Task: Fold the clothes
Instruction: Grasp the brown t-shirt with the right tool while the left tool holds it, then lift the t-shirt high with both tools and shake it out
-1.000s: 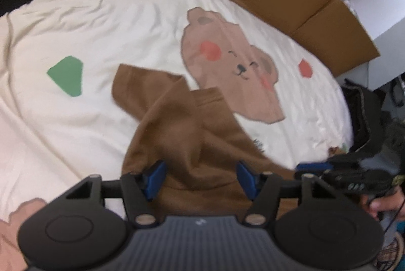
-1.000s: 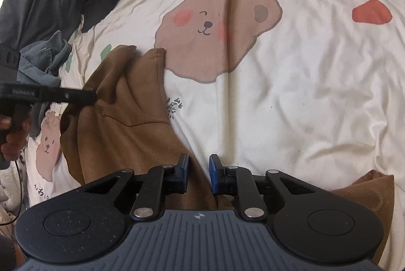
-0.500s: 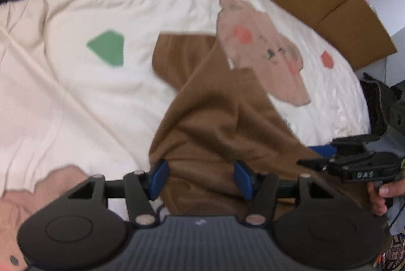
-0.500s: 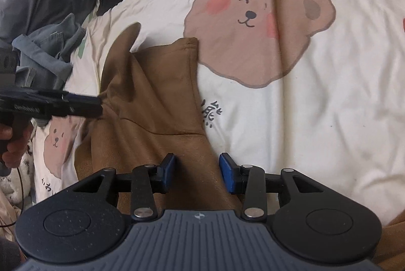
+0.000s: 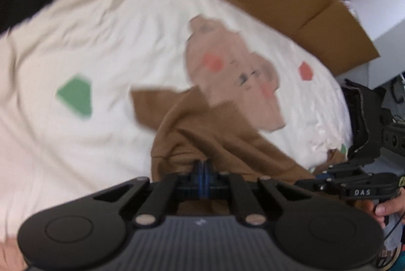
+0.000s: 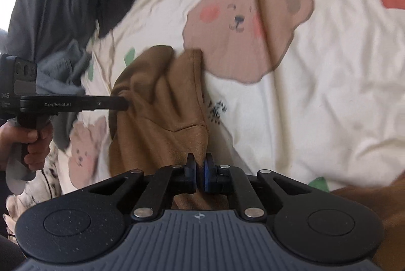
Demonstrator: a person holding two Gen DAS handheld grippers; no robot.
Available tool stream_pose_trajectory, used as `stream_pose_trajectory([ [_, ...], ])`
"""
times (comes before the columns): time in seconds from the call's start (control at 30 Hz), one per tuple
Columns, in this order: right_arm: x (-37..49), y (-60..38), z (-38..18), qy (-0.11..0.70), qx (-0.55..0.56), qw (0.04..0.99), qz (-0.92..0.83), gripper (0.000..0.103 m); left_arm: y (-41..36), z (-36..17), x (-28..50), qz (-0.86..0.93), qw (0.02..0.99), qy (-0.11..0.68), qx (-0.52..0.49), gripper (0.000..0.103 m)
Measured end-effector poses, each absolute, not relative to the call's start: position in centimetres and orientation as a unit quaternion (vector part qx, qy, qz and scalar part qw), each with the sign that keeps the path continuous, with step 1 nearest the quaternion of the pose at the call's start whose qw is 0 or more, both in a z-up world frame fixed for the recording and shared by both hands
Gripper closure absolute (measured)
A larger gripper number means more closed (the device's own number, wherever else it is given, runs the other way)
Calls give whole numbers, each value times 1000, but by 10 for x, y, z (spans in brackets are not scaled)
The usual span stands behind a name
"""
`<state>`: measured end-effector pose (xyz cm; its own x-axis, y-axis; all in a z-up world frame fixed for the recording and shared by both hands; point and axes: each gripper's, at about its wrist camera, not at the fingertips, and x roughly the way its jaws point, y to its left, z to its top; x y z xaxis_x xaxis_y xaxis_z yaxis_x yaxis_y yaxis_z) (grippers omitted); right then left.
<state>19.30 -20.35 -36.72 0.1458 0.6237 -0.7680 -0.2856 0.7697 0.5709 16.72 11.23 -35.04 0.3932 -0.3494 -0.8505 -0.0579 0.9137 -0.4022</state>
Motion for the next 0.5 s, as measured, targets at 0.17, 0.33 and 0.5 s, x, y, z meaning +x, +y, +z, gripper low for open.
stream_pose_trajectory([
  [0.17, 193, -224, -353, 553, 177, 763, 284, 100, 96, -328, 191, -109, 830, 522, -164, 101],
  [0.33, 193, -247, -338, 524, 218, 778, 269, 101, 76, -312, 216, -125, 840, 508, -147, 102],
  [0.5, 188, -274, -320, 485, 251, 801, 245, 101, 47, -290, 239, -160, 847, 496, -103, 102],
])
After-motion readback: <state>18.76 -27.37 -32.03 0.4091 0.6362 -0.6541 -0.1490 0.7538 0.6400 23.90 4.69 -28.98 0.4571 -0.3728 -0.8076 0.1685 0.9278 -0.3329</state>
